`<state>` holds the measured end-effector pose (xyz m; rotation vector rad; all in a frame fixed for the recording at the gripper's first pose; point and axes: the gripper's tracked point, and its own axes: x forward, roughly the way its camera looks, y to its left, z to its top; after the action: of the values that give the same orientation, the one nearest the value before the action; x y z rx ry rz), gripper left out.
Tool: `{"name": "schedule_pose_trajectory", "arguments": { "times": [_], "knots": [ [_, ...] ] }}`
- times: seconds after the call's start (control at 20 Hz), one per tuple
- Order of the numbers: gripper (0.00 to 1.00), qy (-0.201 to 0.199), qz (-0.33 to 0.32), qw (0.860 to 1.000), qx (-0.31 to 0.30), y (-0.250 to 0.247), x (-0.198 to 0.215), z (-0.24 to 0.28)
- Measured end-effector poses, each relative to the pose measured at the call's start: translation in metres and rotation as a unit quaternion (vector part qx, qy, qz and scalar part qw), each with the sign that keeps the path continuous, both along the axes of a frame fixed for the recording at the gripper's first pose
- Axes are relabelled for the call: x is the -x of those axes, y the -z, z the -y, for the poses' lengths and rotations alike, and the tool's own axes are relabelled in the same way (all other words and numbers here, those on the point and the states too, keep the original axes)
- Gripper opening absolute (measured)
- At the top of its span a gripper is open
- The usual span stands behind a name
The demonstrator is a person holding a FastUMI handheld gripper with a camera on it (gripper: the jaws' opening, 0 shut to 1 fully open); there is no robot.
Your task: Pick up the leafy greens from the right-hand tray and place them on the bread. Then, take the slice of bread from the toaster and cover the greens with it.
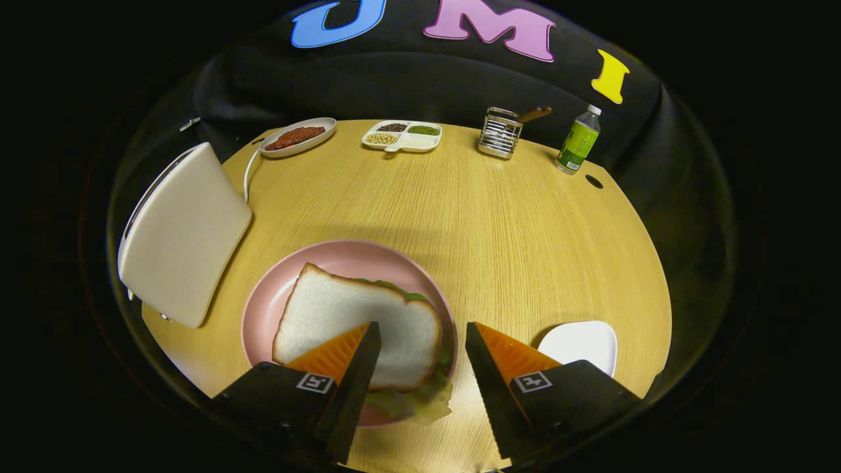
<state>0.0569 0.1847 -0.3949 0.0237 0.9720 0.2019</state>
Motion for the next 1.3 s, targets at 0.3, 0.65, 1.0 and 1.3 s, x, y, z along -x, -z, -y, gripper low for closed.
{"name": "schedule_pose_trajectory", "arguments": {
  "times": [0.3, 0.65, 1.0, 1.3],
  "knots": [
    [1.0, 0.013, 0.034, 0.999, -0.026, -0.023, 0.0, 0.007],
    [1.0, 0.006, 0.105, 0.992, -0.066, -0.104, -0.001, 0.02],
    [1.0, -0.011, 0.184, 0.977, -0.107, -0.201, -0.003, 0.06],
    [1.0, -0.035, 0.251, 0.963, -0.094, -0.246, 0.009, 0.103]
  ]
}}
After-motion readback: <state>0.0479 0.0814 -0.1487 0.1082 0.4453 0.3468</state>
